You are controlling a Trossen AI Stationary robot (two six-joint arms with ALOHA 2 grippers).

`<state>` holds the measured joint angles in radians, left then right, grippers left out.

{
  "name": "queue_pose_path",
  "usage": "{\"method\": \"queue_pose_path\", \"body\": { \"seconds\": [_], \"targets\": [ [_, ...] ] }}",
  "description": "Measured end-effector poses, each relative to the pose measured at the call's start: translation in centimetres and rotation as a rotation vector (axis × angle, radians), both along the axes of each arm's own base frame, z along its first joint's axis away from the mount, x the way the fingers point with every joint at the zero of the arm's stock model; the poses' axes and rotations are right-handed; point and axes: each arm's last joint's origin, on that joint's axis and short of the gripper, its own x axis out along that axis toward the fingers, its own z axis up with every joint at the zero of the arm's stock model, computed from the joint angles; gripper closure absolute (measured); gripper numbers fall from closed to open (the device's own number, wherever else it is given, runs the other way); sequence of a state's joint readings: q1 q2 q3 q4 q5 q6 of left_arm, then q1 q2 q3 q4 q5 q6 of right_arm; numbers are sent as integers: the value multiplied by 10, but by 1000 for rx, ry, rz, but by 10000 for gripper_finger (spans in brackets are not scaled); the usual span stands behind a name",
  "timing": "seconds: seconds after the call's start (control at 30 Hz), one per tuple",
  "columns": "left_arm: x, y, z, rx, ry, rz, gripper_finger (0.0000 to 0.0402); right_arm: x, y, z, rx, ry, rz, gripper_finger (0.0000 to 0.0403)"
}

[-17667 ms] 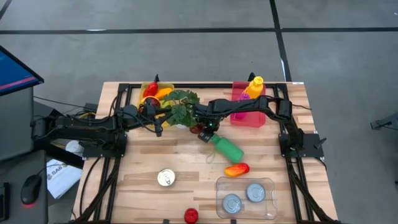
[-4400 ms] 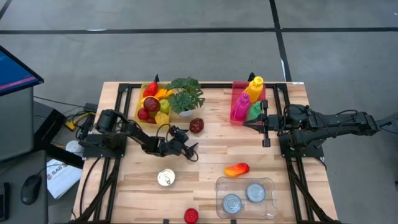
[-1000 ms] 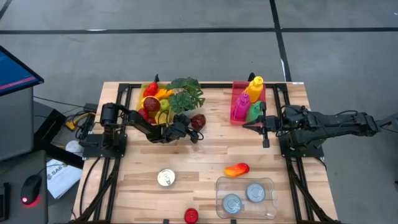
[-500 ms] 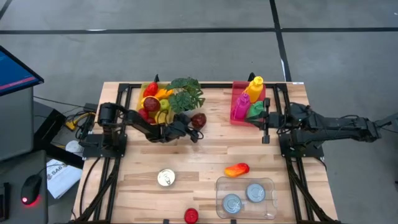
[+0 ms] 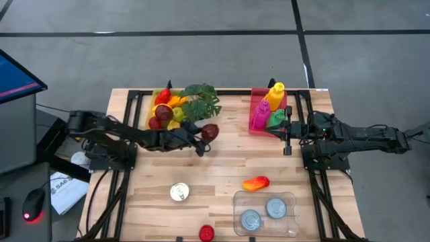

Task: Pick & Place Food Item
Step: Put the dark red apple into the yellow bin

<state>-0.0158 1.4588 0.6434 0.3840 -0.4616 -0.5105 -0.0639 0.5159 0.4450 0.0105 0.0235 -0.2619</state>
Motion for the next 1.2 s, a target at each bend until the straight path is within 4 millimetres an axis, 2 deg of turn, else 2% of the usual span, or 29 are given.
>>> {"method": "queue_pose_path", "body": {
  "seconds": [0.2, 0.4, 0.6, 0.73, 1.0, 1.2],
  "targets": [
    [-30, -16, 18, -92, 82, -10, 104, 0, 0, 0, 0, 0, -1, 388],
    [-63, -24, 42, -169, 83, -17, 105, 0, 0, 0, 0, 3, -1, 388],
    [-100, -22, 53, -258, 119, 51, 105, 0, 0, 0, 0, 3, -1, 388],
    [-118, -17, 54, -240, 159, 148, 105, 0, 0, 0, 0, 2, -1, 388],
    [-130, -4, 61, 43, 117, 437, 105, 0, 0, 0, 0, -4, -2, 388],
    [-123, 15, 58, 75, 142, 540, 105, 0, 0, 2, -1, -21, -2, 388]
  ]
}}
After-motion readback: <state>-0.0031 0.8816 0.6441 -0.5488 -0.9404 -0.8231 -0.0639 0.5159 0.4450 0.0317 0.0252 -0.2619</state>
